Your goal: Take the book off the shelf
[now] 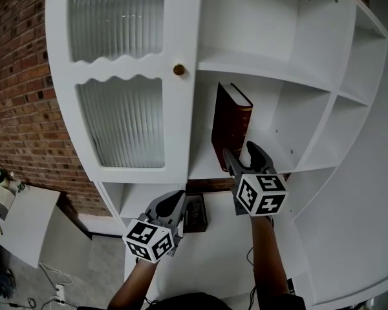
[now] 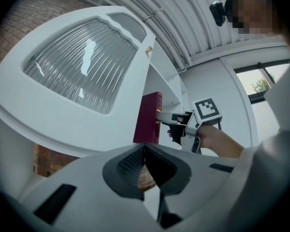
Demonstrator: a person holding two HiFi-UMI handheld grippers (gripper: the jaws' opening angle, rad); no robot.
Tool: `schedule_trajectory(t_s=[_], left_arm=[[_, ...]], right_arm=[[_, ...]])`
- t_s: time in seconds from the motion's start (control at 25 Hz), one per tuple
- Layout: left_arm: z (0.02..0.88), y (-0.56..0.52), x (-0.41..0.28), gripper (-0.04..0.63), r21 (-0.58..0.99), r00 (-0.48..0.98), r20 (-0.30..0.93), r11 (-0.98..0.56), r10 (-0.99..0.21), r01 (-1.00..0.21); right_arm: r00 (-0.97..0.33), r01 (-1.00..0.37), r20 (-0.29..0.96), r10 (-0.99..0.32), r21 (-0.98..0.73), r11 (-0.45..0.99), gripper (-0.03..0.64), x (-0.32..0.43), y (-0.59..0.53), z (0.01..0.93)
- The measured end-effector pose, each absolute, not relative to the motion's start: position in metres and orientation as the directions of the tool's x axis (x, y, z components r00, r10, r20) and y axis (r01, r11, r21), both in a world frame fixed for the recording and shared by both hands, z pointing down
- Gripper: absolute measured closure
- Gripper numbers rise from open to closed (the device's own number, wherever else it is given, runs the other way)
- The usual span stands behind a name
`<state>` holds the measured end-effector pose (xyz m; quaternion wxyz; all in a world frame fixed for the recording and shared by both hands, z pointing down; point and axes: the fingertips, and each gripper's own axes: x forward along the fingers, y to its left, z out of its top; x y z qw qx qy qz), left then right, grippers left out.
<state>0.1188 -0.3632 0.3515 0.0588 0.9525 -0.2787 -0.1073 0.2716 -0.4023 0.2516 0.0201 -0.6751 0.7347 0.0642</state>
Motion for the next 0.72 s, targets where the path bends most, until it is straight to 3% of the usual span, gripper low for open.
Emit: schedule_trajectory(t_s=[0.72], left_arm=[[0.358, -0.370, 0.074, 0.578, 0.213, 0.742, -0.183, -0.763, -0.645, -0.611]], right_arm=[[-0.045, -0.996, -0.053, -0.998, 0.080, 0.041, 0.325, 0.271, -0.454, 0.256]])
